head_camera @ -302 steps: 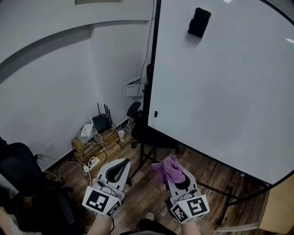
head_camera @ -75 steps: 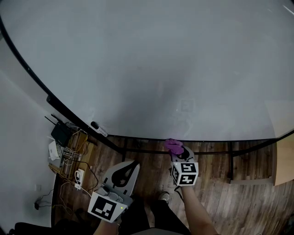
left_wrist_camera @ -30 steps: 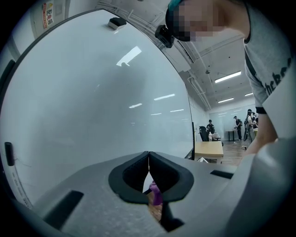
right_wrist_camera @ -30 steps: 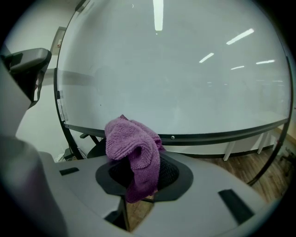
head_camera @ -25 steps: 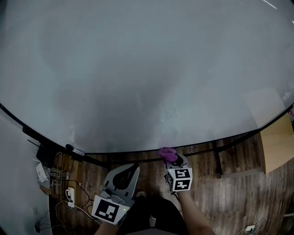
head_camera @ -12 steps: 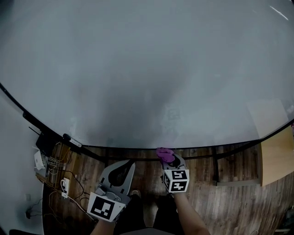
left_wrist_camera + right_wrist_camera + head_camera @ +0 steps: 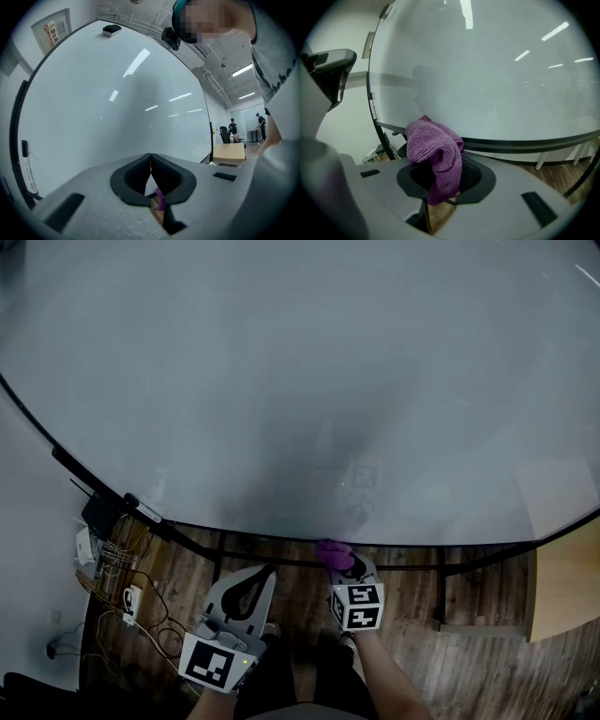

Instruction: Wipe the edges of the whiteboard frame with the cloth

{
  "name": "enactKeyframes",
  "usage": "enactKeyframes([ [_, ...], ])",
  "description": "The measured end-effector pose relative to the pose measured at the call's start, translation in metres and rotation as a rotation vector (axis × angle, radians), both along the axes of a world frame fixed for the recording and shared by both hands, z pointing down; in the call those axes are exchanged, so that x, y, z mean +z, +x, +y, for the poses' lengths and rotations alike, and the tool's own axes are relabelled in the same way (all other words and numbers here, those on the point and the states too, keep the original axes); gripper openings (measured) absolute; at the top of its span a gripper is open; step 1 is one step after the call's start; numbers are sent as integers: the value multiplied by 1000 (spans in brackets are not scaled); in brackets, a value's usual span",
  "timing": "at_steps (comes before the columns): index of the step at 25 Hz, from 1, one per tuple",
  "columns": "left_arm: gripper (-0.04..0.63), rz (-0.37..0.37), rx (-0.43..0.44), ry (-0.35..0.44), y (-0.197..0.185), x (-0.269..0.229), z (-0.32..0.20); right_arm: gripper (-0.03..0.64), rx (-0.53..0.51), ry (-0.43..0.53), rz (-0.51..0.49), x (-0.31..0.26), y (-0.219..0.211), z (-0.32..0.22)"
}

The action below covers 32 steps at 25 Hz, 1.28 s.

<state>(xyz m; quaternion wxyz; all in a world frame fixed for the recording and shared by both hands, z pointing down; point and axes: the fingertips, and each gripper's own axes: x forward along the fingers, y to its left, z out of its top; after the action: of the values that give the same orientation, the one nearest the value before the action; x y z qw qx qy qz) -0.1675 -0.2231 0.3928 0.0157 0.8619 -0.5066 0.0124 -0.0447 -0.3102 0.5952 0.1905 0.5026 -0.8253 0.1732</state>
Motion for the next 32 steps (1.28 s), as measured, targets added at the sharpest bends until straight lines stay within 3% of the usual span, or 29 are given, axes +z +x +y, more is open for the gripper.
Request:
enactKeyframes([
  [10,17,-23,-43,43,21,-5,-7,100,-48,1,9,2,23,-1],
  [14,17,-6,-47,15,38,-4,-8,100,-51,0,11,3,39,-2],
  [22,17,-6,-67,71,70,-5,-11,100,-55,1,24,5,79,-4],
  [32,17,-2,-72,42,105,-1,-6,101,-37,-1,21,7,119,-5],
])
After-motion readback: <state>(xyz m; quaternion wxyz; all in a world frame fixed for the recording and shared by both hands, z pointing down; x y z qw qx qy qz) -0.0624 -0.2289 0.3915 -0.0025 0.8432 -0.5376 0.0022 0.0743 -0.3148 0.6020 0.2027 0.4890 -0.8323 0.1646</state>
